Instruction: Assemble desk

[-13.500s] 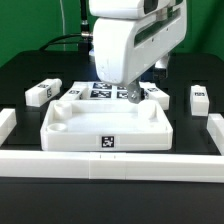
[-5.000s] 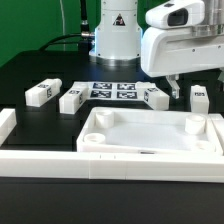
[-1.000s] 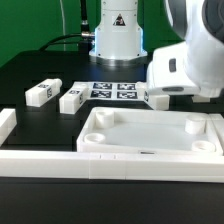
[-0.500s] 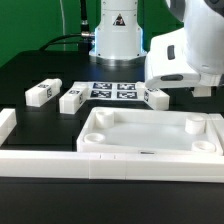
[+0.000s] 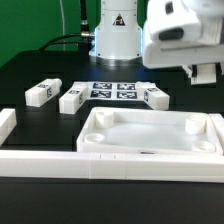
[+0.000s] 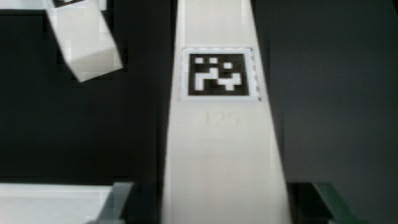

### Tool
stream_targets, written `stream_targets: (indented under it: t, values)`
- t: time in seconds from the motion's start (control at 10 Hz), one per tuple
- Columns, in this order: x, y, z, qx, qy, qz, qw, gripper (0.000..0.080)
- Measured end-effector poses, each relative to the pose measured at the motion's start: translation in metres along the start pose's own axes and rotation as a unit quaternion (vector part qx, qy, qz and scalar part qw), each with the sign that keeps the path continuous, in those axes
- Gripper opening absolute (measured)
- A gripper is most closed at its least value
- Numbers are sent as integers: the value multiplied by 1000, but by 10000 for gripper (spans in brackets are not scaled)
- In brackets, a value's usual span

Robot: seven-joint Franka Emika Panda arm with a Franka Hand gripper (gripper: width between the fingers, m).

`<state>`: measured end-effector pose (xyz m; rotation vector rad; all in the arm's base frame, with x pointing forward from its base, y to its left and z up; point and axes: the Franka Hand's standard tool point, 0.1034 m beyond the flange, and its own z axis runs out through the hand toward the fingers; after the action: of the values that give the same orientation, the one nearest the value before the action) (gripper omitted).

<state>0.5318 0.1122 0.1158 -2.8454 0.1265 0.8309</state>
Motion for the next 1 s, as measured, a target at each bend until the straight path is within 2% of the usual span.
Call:
stream_targets:
  t: [0.1,0.3,0.7,0.8,0.9,1.0]
  values:
    - [8,-3,-12,3,45,-2,999,291]
    - [11,-3,-8,3,111,-2,994,291]
    - [22,-5,-16,5,252,-7,968,291]
    - [18,-4,-21,4,260,-9,966,291]
    - [20,-6,-42,8,298,-11,954,291]
    - [17,-5,-55,10,313,-11,949,291]
